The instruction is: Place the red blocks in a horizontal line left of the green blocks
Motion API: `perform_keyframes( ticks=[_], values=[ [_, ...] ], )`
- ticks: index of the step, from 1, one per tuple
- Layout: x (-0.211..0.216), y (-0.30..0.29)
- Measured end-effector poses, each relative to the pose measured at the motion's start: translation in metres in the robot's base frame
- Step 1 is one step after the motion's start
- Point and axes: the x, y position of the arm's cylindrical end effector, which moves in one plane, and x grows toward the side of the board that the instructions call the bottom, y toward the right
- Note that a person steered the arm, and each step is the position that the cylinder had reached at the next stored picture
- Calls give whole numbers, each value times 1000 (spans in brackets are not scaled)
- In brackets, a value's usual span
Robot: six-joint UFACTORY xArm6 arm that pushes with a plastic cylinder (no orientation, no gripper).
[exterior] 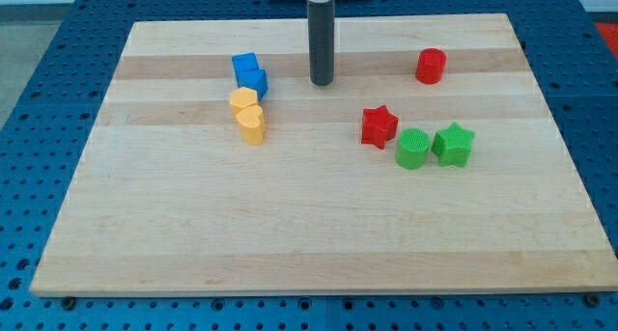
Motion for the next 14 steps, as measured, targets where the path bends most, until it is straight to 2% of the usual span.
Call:
perform_keyframes(
  ticks=[3, 5, 7, 10, 12, 14],
  values=[
    [29, 71],
    [66, 62],
    [57, 67],
    [91, 39],
    [35, 53],
    [31, 161]
  ],
)
